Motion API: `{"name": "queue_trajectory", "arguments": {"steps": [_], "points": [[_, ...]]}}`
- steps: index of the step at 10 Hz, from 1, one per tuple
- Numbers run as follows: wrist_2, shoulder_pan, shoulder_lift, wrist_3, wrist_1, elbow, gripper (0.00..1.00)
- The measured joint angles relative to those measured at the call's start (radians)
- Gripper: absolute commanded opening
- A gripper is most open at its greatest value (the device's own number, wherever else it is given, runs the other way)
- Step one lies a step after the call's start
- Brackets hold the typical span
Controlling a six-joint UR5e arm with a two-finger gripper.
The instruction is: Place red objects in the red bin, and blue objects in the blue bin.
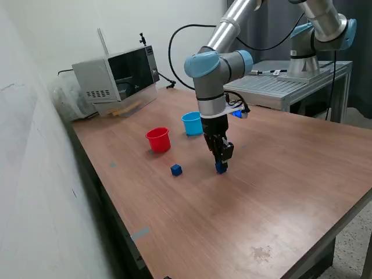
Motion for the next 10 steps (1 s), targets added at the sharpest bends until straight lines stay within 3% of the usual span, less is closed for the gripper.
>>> {"name": "queue_trajectory", "arguments": {"steps": [3, 5, 10], "points": [[0.002, -0.008, -0.097, -0.005, 0.016, 0.006, 0.0], [0.001, -0.048, -0.188, -0.011, 0.096, 0.019, 0.0], [-0.004, -0.265, -0.42, -0.098, 0.256, 0.124, 0.0]]}}
